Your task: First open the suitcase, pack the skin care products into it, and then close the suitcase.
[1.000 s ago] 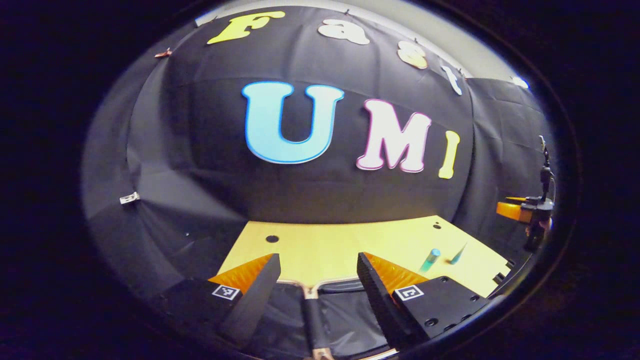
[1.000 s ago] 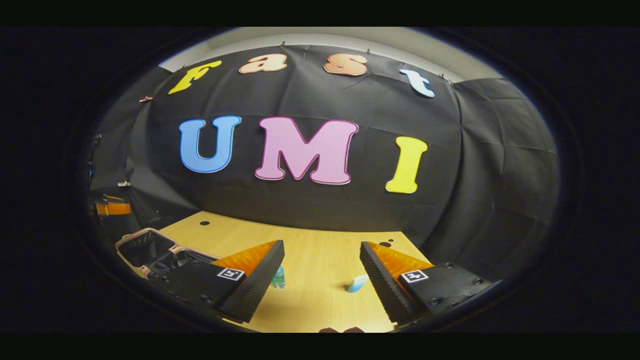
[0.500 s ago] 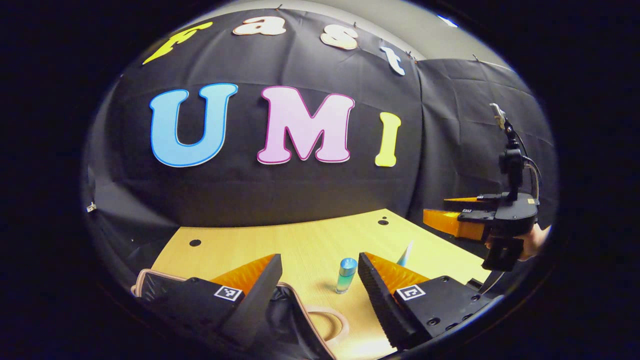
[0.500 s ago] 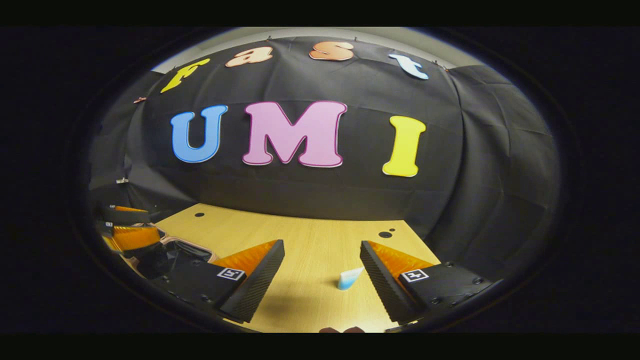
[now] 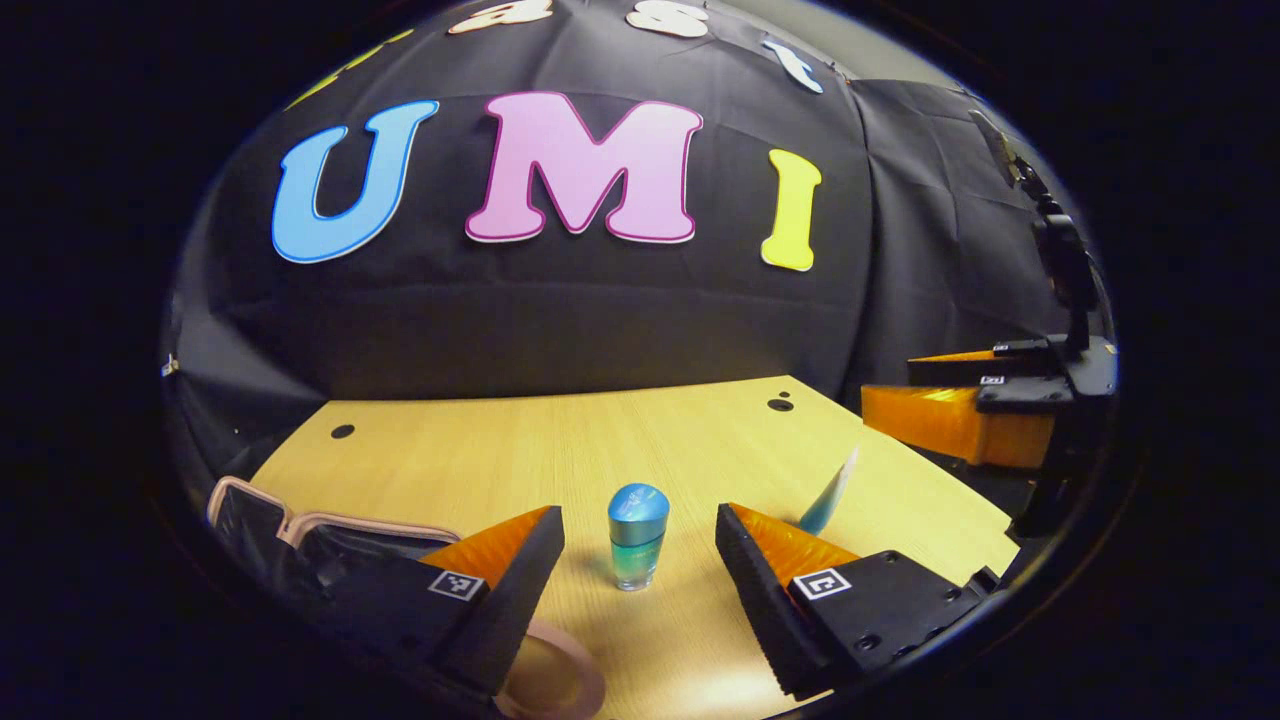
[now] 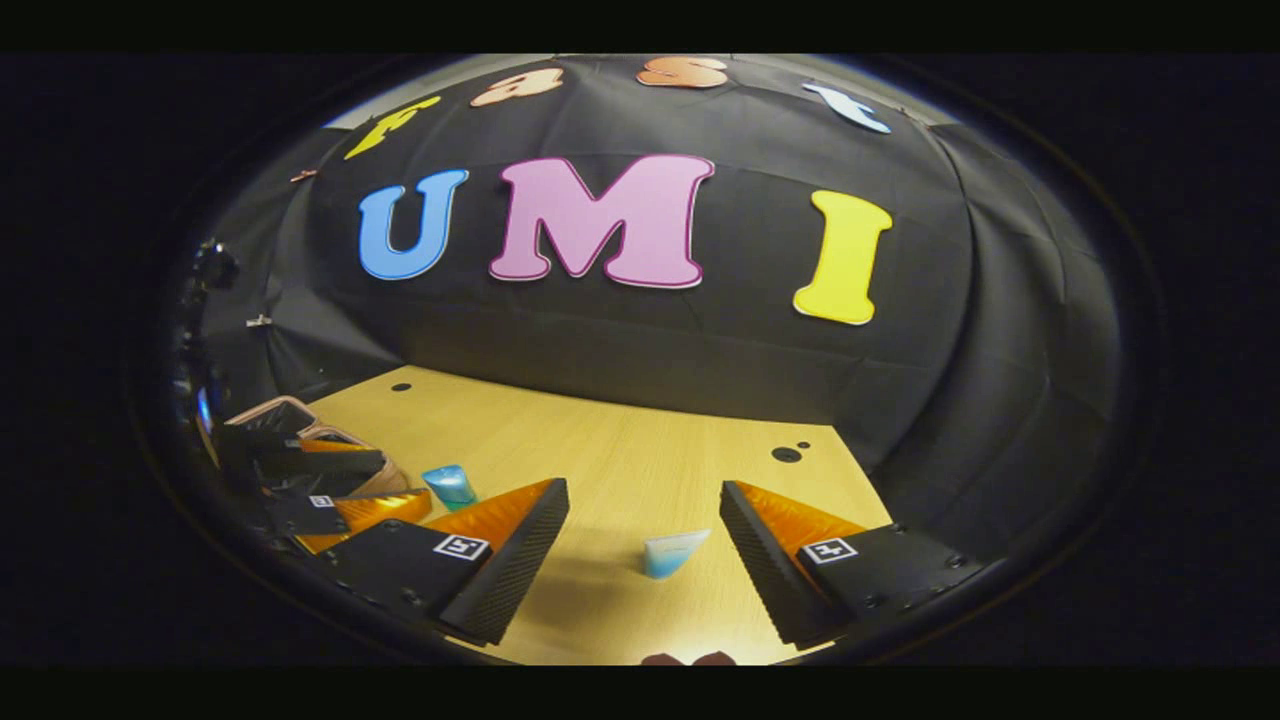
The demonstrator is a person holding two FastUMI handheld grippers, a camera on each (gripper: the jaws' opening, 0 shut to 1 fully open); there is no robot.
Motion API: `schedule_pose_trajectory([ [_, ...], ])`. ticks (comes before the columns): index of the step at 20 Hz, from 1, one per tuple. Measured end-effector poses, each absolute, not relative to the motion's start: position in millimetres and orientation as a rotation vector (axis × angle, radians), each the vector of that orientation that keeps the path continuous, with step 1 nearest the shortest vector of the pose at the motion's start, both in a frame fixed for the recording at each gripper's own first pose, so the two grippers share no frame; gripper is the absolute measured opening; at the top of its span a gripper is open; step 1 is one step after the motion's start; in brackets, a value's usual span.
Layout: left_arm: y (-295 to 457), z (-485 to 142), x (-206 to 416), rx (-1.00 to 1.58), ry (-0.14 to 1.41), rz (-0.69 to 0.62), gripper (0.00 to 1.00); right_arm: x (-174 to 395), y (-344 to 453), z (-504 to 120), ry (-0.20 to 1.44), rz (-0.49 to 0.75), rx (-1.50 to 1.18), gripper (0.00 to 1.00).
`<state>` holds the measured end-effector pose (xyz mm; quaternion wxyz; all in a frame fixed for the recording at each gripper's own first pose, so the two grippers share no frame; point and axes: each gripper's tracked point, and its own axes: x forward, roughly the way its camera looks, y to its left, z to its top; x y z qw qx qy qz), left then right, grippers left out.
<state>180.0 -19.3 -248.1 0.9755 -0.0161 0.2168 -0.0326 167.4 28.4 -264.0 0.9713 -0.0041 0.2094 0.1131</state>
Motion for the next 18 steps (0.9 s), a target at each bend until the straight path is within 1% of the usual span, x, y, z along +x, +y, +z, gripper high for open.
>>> schedule_pose_trajectory([
  [3, -17, -280, 196, -0.021, 0.495, -0.04, 0.97, 173, 22, -279, 0.451, 0.244, -0.002, 0.97],
  [4, -17, -287, 204, -0.016, 0.504, -0.039, 0.97, 173, 23, -287, 0.467, 0.258, -0.002, 1.0],
  [5, -17, -289, 212, -0.013, 0.502, -0.036, 0.97, 172, 24, -295, 0.483, 0.268, 0.001, 0.97],
  [8, -21, -306, 229, 0.003, 0.527, -0.049, 0.97, 173, 23, -317, 0.536, 0.273, 0.02, 0.97],
  [11, -37, -319, 241, -0.01, 0.549, -0.113, 0.97, 180, 20, -335, 0.569, 0.259, 0.038, 0.97],
  [12, -36, -332, 252, 0.011, 0.559, -0.104, 0.97, 180, 20, -342, 0.588, 0.255, 0.04, 0.97],
  [13, -42, -341, 269, -0.017, 0.545, -0.129, 0.74, 182, 21, -350, 0.606, 0.255, 0.046, 0.97],
  [14, -42, -324, 252, -0.019, 0.544, -0.127, 0.51, 182, 22, -356, 0.624, 0.255, 0.051, 0.97],
  [18, -40, -325, 250, -0.007, 0.553, -0.13, 0.5, 186, 21, -385, 0.679, 0.225, 0.084, 0.97],
])
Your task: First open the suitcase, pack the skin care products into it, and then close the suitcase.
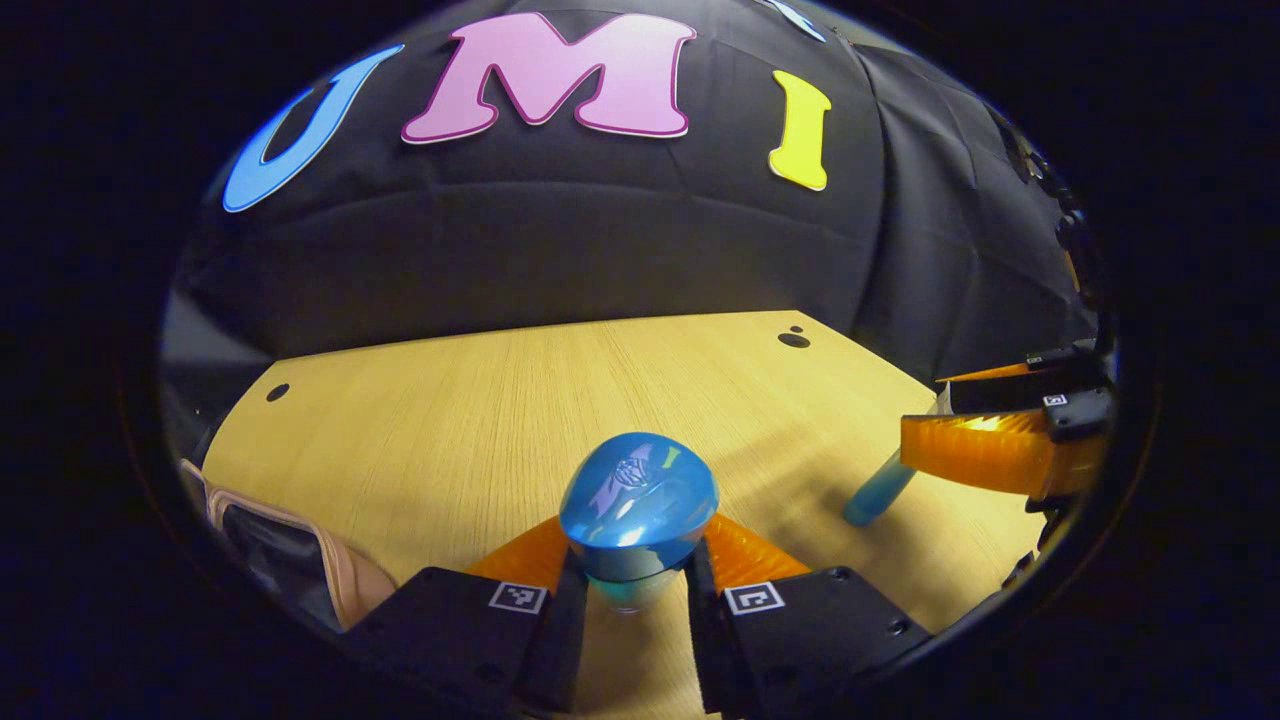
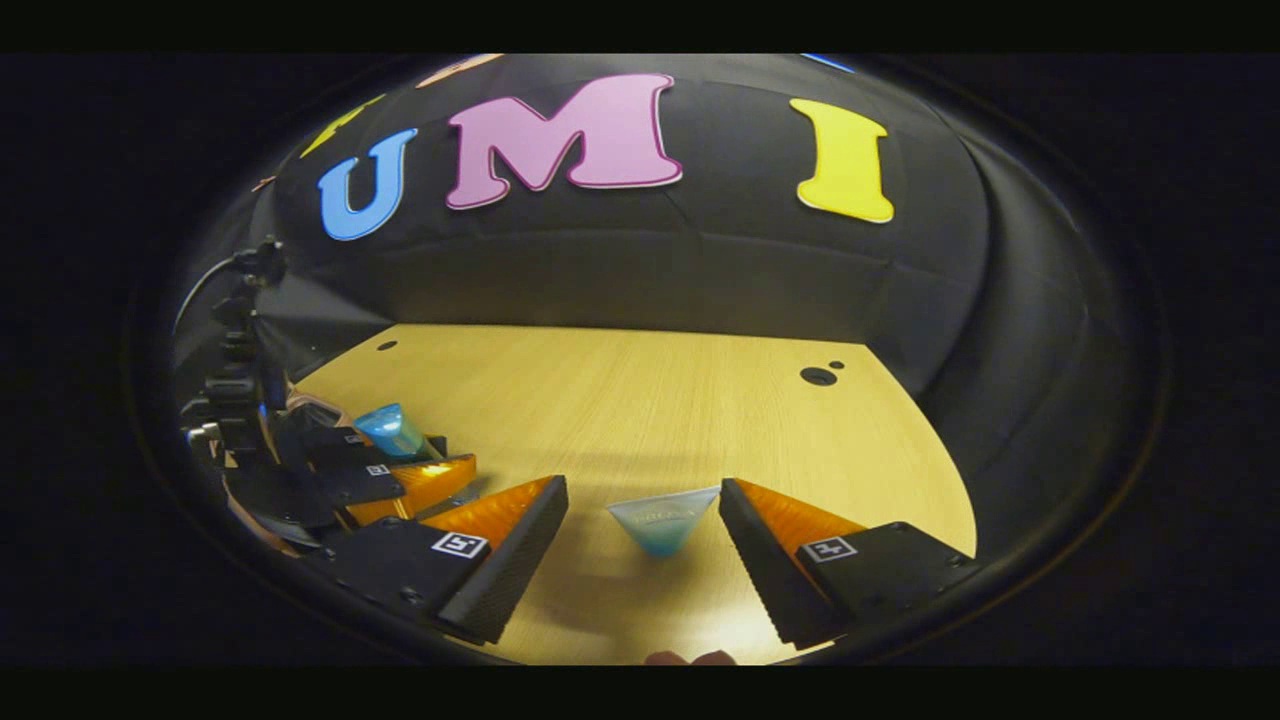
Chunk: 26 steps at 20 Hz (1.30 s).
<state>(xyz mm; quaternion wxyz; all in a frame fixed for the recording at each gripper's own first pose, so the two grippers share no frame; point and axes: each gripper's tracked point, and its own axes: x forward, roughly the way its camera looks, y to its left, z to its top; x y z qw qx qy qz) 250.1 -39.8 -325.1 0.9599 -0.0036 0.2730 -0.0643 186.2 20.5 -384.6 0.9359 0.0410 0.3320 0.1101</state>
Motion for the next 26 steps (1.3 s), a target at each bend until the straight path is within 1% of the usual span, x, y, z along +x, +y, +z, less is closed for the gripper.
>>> schedule_pose_trajectory([
  [3, -40, -328, 248, -0.008, 0.564, -0.137, 0.51, 190, 19, -413, 0.733, 0.185, 0.117, 0.98],
  [5, -40, -328, 249, -0.003, 0.571, -0.148, 0.51, 192, 24, -430, 0.771, 0.194, 0.131, 0.96],
  [6, -41, -330, 248, -0.002, 0.576, -0.149, 0.51, 186, 21, -444, 0.824, 0.18, 0.107, 0.91],
  [7, -41, -330, 248, 0.003, 0.578, -0.149, 0.5, 188, 20, -450, 0.821, 0.178, 0.11, 0.73],
  [8, -41, -331, 248, 0.008, 0.582, -0.155, 0.5, 193, 25, -444, 0.81, 0.189, 0.119, 0.54],
  [9, -43, -331, 249, 0.01, 0.587, -0.167, 0.49, 191, 26, -444, 0.817, 0.201, 0.109, 0.49],
  [10, -43, -331, 249, 0.013, 0.599, -0.175, 0.49, 188, 27, -440, 0.816, 0.215, 0.092, 0.49],
  [11, -42, -330, 250, 0.009, 0.616, -0.179, 0.48, 186, 27, -437, 0.807, 0.228, 0.07, 0.46],
  [12, -44, -329, 251, -0.01, 0.636, -0.195, 0.47, 183, 29, -432, 0.8, 0.247, 0.053, 0.46],
  [13, -46, -323, 247, -0.041, 0.663, -0.216, 0.46, 179, 31, -425, 0.788, 0.253, 0.04, 0.53],
  [14, -48, -306, 245, -0.079, 0.649, -0.245, 0.48, 178, 32, -415, 0.776, 0.264, 0.037, 0.46],
  [15, -48, -286, 243, -0.095, 0.624, -0.281, 0.45, 175, 35, -402, 0.757, 0.269, 0.036, 0.39],
  [16, -41, -264, 239, -0.084, 0.607, -0.303, 0.45, 168, 37, -392, 0.744, 0.279, 0.035, 0.46],
  [19, -4, -218, 222, -0.047, 0.663, -0.325, 0.45, 152, 50, -366, 0.727, 0.316, 0.05, 0.45],
  [20, 11, -205, 209, -0.058, 0.699, -0.328, 0.45, 147, 60, -355, 0.71, 0.332, 0.066, 0.45],
  [22, 54, -194, 175, -0.072, 0.822, -0.3, 0.45, 136, 83, -341, 0.697, 0.359, 0.095, 0.45],
  [23, 81, -199, 158, -0.052, 0.913, -0.268, 0.45, 130, 94, -336, 0.696, 0.372, 0.113, 0.45],
  [24, 110, -205, 135, -0.014, 1.022, -0.21, 0.45, 122, 110, -330, 0.695, 0.39, 0.134, 0.45],
  [26, 164, -226, 97, 0.065, 1.151, -0.137, 0.45, 110, 135, -318, 0.685, 0.417, 0.151, 0.46],
])
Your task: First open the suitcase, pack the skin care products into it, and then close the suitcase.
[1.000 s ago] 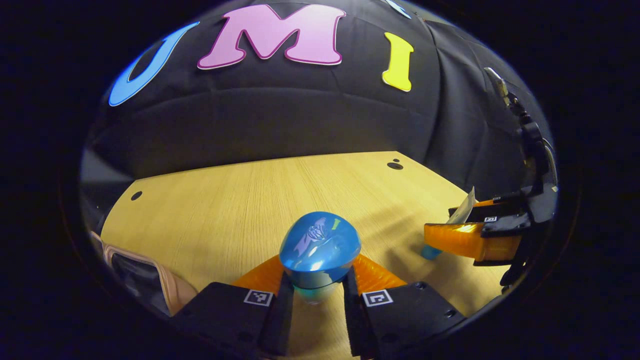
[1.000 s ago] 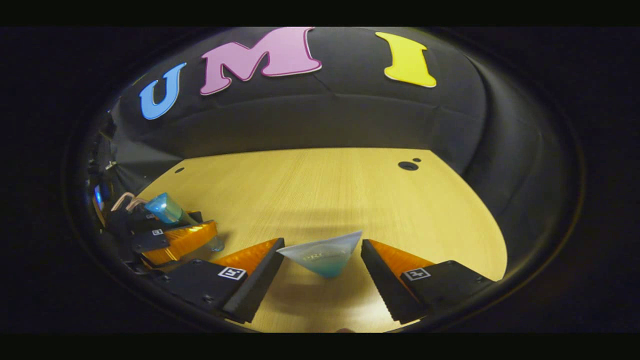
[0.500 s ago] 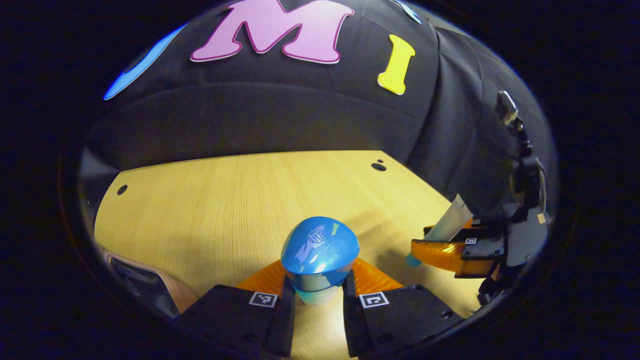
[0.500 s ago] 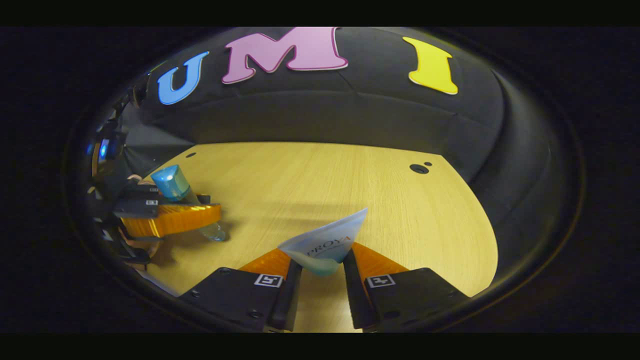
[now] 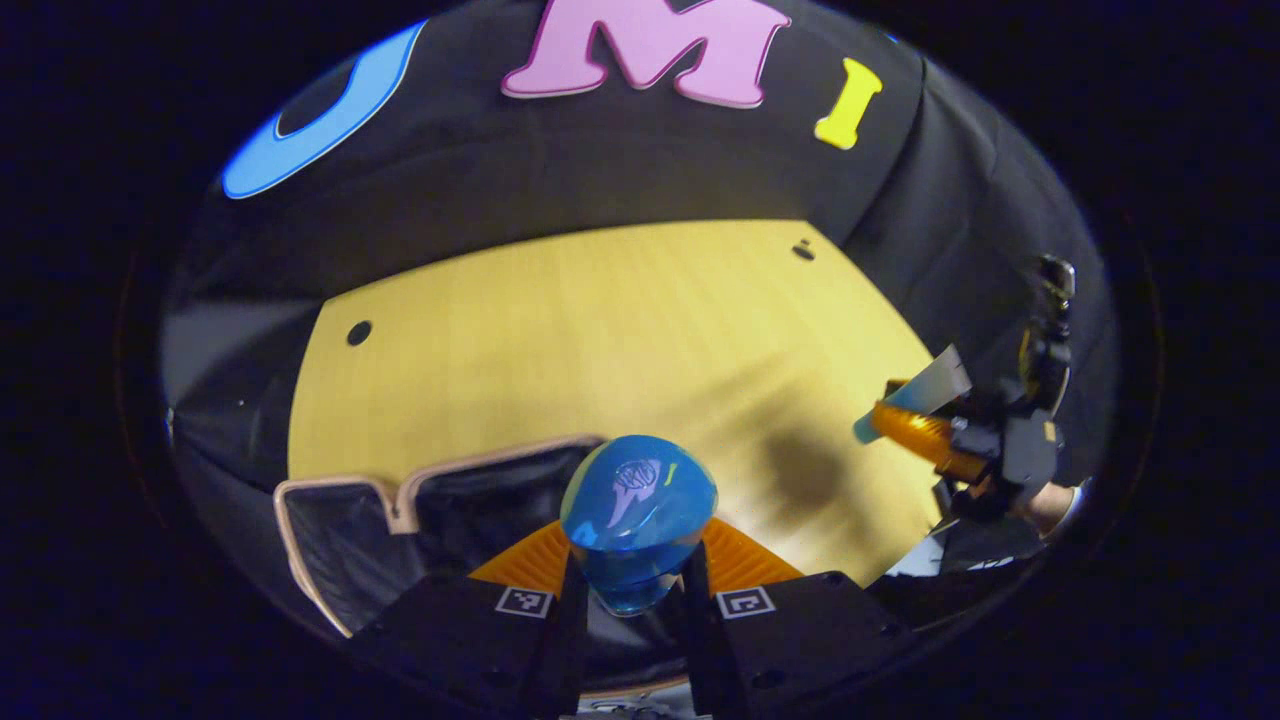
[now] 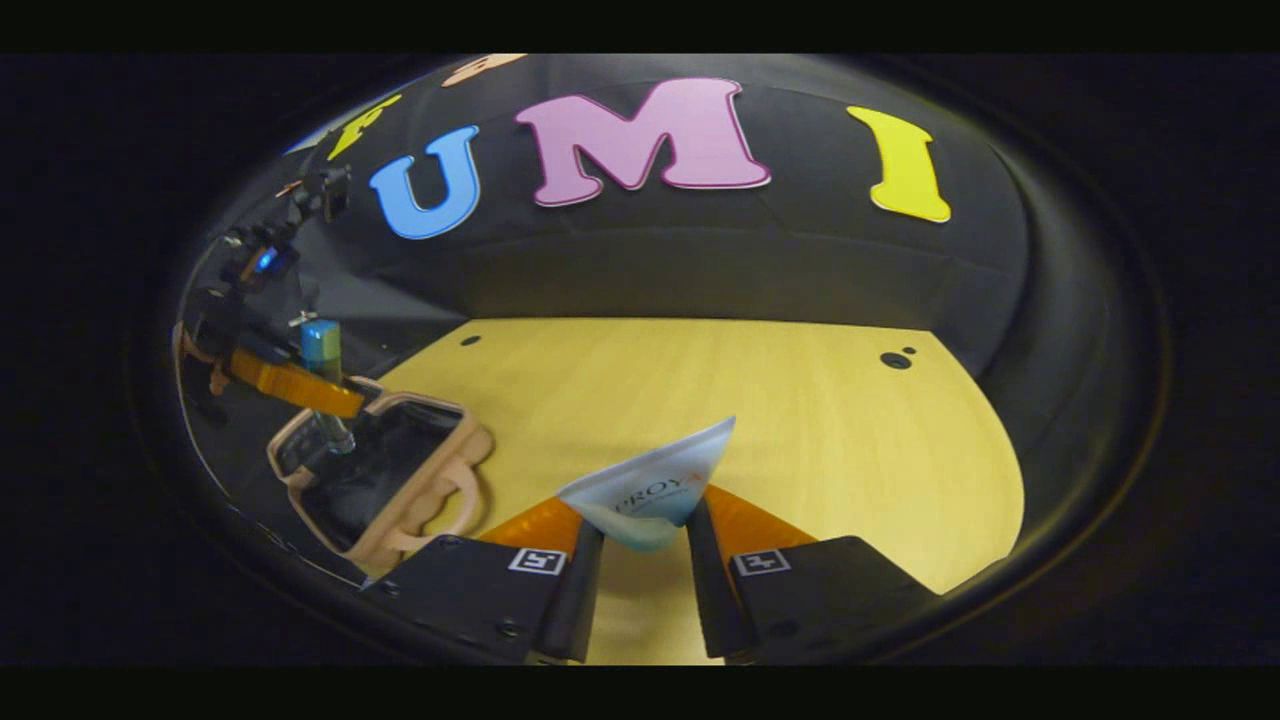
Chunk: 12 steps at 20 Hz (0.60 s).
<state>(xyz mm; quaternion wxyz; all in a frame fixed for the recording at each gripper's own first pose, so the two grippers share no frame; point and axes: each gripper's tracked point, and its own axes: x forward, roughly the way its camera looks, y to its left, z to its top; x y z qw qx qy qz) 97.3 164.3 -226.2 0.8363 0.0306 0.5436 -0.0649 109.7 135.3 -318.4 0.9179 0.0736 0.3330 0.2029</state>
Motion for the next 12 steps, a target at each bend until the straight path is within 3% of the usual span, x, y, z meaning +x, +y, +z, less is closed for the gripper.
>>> schedule_pose_trajectory([
  [6, 210, -322, 46, -0.168, 1.523, 0.002, 0.48, 72, 182, -302, 0.701, 0.464, 0.149, 0.46],
  [10, 217, -349, 30, -0.18, 1.609, 0.019, 0.45, 56, 198, -292, 0.702, 0.463, 0.136, 0.45],
  [11, 218, -356, 26, -0.164, 1.623, 0.028, 0.48, 54, 201, -290, 0.701, 0.461, 0.133, 0.45],
  [12, 220, -365, 21, -0.15, 1.632, 0.04, 0.45, 52, 204, -288, 0.701, 0.46, 0.128, 0.45],
])
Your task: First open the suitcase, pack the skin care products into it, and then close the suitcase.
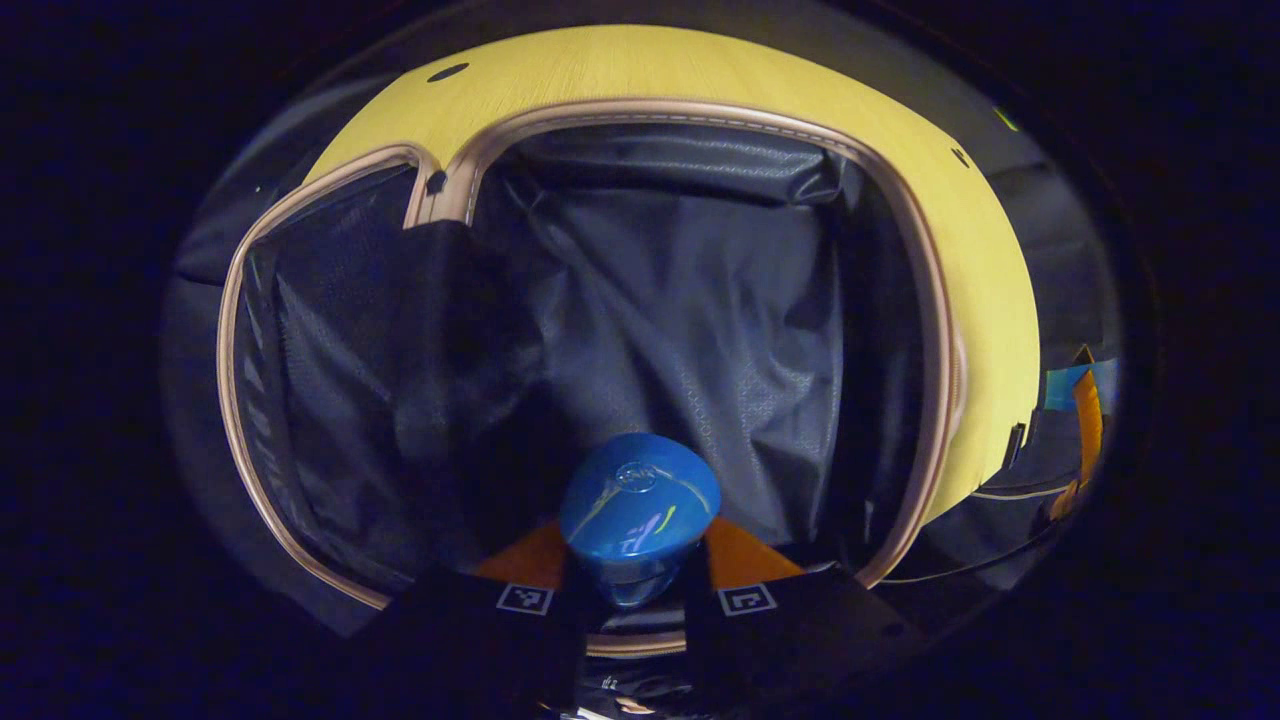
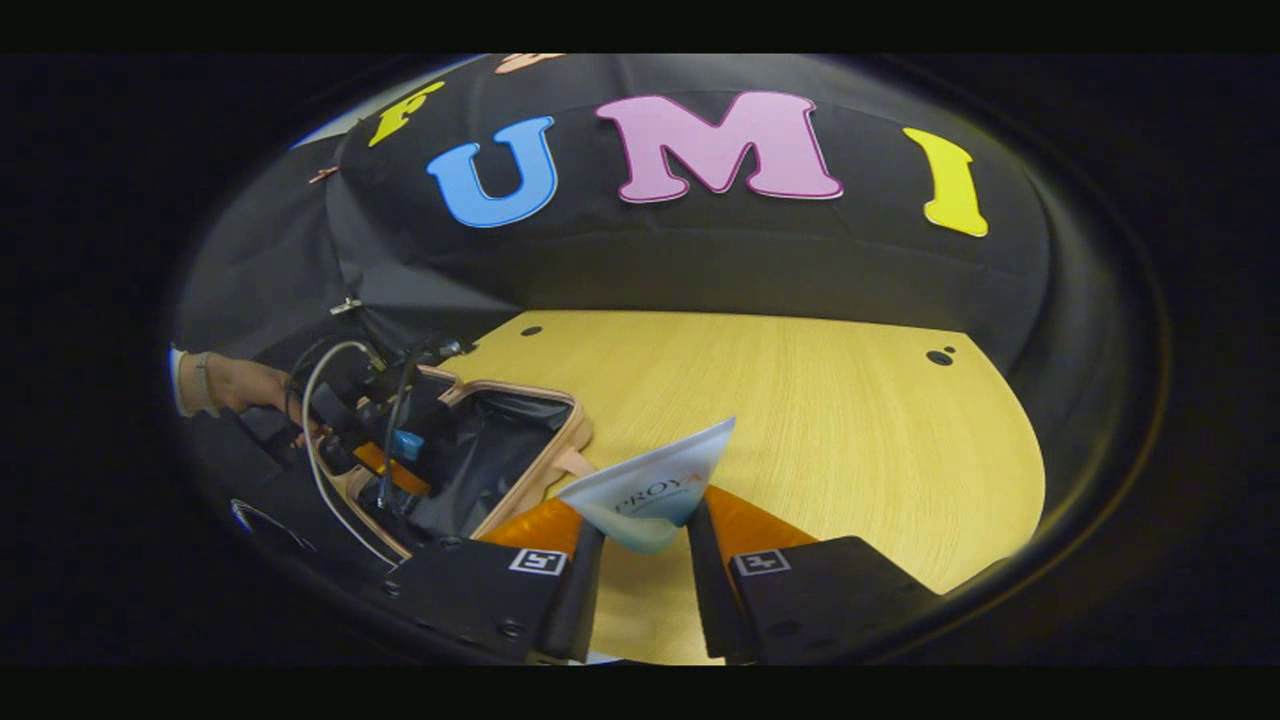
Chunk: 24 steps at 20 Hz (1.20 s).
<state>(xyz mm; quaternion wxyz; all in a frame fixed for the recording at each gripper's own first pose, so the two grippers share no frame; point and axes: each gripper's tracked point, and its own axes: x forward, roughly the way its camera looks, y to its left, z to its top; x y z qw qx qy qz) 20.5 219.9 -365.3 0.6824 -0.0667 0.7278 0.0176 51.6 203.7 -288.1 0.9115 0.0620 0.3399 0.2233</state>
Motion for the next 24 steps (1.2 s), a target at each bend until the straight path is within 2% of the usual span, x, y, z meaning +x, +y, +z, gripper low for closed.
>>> schedule_pose_trajectory([
  [4, 211, -375, 18, -0.136, 1.641, 0.002, 0.46, 44, 220, -285, 0.702, 0.457, 0.114, 0.45],
  [9, 213, -368, 23, -0.098, 1.556, -0.035, 0.54, 32, 246, -286, 0.73, 0.488, 0.099, 0.45],
  [10, 210, -362, 24, -0.1, 1.518, -0.051, 0.57, 30, 255, -287, 0.744, 0.502, 0.104, 0.46],
  [11, 212, -350, 28, -0.094, 1.472, -0.062, 0.67, 27, 266, -288, 0.759, 0.519, 0.113, 0.45],
  [13, 214, -320, 38, -0.112, 1.351, -0.096, 0.76, 22, 293, -289, 0.805, 0.561, 0.146, 0.45],
  [16, 235, -272, 45, -0.183, 1.169, -0.119, 0.79, 14, 337, -300, 0.931, 0.595, 0.192, 0.45],
  [19, 278, -236, 38, -0.273, 1.039, -0.068, 0.79, 9, 376, -323, 1.089, 0.608, 0.236, 0.46],
  [24, 378, -231, -24, -0.298, 1.024, 0.106, 0.84, -22, 413, -383, 1.424, 0.523, 0.19, 0.46],
])
